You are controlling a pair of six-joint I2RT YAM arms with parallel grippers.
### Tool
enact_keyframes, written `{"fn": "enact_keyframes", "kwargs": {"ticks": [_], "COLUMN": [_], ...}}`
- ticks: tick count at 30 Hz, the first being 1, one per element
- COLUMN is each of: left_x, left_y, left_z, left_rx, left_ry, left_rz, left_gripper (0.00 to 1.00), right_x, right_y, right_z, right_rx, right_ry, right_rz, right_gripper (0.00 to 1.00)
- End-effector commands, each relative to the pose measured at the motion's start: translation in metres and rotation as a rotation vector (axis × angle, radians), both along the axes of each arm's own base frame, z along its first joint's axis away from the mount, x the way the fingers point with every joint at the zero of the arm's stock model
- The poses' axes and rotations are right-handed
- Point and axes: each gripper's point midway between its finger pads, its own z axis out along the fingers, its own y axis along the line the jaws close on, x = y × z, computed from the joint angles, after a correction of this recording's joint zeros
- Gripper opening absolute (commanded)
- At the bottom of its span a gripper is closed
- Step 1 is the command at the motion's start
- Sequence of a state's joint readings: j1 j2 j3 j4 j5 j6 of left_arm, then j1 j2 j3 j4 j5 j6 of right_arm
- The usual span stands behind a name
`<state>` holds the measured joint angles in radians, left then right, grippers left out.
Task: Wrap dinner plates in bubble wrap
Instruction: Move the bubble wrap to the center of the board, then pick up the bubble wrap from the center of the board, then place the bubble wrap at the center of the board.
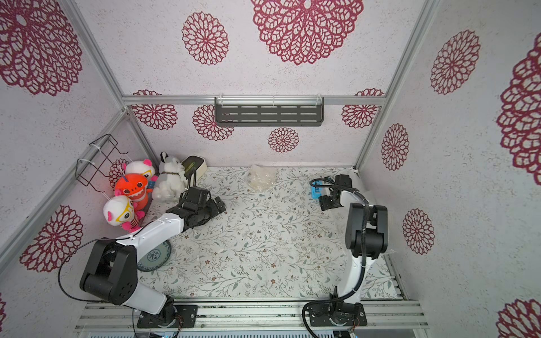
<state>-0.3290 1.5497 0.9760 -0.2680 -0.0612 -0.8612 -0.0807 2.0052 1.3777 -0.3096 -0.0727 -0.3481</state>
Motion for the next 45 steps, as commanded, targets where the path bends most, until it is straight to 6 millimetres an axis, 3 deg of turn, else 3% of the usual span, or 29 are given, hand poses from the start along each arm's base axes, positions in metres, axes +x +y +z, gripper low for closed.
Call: {"fn": "enact_keyframes", "kwargs": {"ticks": [1, 5, 7, 9, 14, 18, 20, 26, 30, 34, 36, 40, 41, 42, 45], "left_x": [0.002, 0.001, 0.001, 0.001, 0.003, 0.003, 0.003, -0.008, -0.021, -0.028, -0.029, -0.033, -0.033, -0.034, -0.036], "left_y": [0.002, 0.003, 0.002, 0.001, -0.006, -0.008, -0.005, 0.016, 0.035, 0.047, 0.045, 0.039, 0.038, 0.037, 0.036], "left_z": [0.005, 0.002, 0.000, -0.001, 0.000, 0.005, 0.010, 0.038, 0.055, 0.070, 0.076, 0.077, 0.076, 0.074, 0.067], "left_rx": [0.000, 0.006, 0.004, 0.001, -0.020, -0.026, -0.012, 0.005, 0.023, 0.017, 0.002, -0.037, -0.045, -0.050, -0.052], "left_ry": [-0.001, 0.010, 0.018, 0.026, 0.025, 0.007, -0.009, -0.061, -0.078, -0.097, -0.108, -0.108, -0.108, -0.103, -0.082], "left_rz": [0.001, 0.004, 0.002, -0.004, -0.031, -0.045, -0.048, -0.028, -0.011, -0.008, -0.027, -0.044, -0.047, -0.052, -0.051], "left_gripper": [0.98, 0.98, 0.98, 0.98, 0.98, 0.98, 0.98, 0.98, 0.98, 0.98, 0.98, 0.98, 0.98, 0.98, 0.98], "right_x": [0.013, 0.025, 0.032, 0.037, 0.042, 0.034, 0.024, -0.045, -0.107, -0.143, -0.162, -0.174, -0.172, -0.172, -0.180], "right_y": [-0.009, -0.012, -0.016, -0.022, -0.034, -0.055, -0.043, 0.066, 0.171, 0.253, 0.303, 0.391, 0.411, 0.437, 0.483], "right_z": [-0.004, -0.005, 0.010, 0.032, 0.086, 0.129, 0.152, 0.198, 0.202, 0.171, 0.140, 0.089, 0.077, 0.077, 0.092], "right_rx": [-0.125, -0.215, -0.221, -0.209, -0.137, -0.089, -0.038, 0.078, 0.228, 0.280, 0.272, 0.259, 0.241, 0.263, 0.342], "right_ry": [0.004, -0.022, -0.086, -0.161, -0.289, -0.381, -0.425, -0.467, -0.423, -0.313, -0.252, -0.178, -0.175, -0.174, -0.206], "right_rz": [0.074, 0.059, 0.011, -0.041, -0.135, -0.256, -0.226, 0.021, 0.279, 0.449, 0.582, 0.660, 0.628, 0.620, 0.631], "right_gripper": [0.60, 0.32, 0.10, 0.01, 0.00, 0.00, 0.00, 0.00, 0.00, 0.00, 0.00, 0.00, 0.02, 0.21, 0.55]}}
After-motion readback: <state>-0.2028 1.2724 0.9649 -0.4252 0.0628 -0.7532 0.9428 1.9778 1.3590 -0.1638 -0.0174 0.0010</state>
